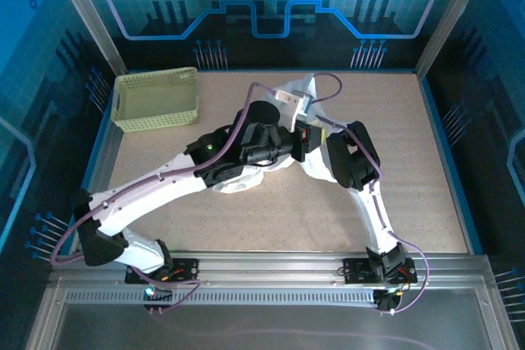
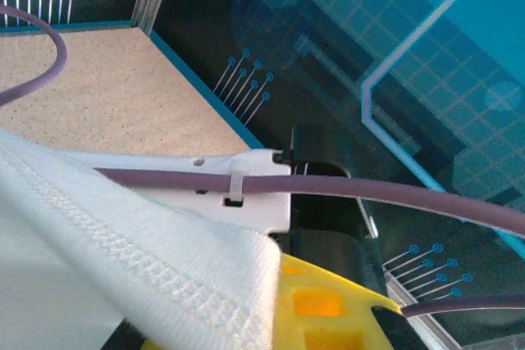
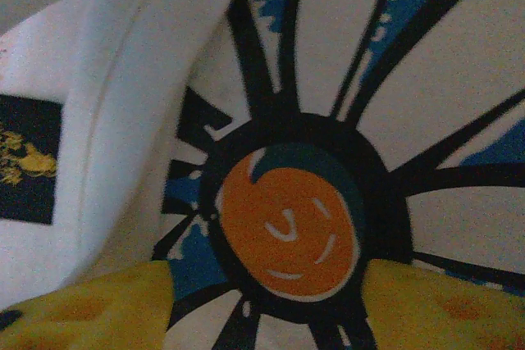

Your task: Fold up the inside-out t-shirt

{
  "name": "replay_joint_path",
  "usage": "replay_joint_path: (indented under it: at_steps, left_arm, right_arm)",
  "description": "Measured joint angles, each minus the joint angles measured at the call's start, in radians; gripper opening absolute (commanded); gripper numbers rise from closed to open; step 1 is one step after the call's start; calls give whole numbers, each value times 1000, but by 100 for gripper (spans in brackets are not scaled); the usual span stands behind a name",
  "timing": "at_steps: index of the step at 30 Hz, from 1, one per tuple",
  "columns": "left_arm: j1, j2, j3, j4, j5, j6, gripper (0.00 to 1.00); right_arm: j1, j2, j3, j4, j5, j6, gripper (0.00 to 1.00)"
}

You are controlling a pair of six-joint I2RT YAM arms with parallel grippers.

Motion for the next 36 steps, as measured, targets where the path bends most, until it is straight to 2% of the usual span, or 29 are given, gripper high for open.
replay_joint_path:
  at_steps: [5, 8, 12, 19, 25, 32, 36]
  left_arm:
    - [40, -49, -20, 3, -9, -3, 4]
    - [82, -76, -38, 0, -20, -4, 5]
    - [168, -105, -61, -26, -44, -11, 5]
    - [382, -109, -150, -99, -86, -55, 5]
    - [534, 12, -186, -180, -87, -82, 2]
    - [578, 264, -183, -271, -78, -81, 0]
    - [578, 337, -180, -300, -65, -81, 1]
  right_arm:
    - [0, 3, -2, -23, 20, 2, 22]
    - [0, -40, -80, 23, 32, 6, 11]
    - [0, -142, -243, 77, 39, 1, 0]
    - [0, -343, -558, 182, 32, -19, 0]
    - [9, -505, -766, 329, -6, -64, 0]
    - [64, -726, -919, 496, -67, -138, 0]
    - [70, -796, -954, 542, -98, -157, 0]
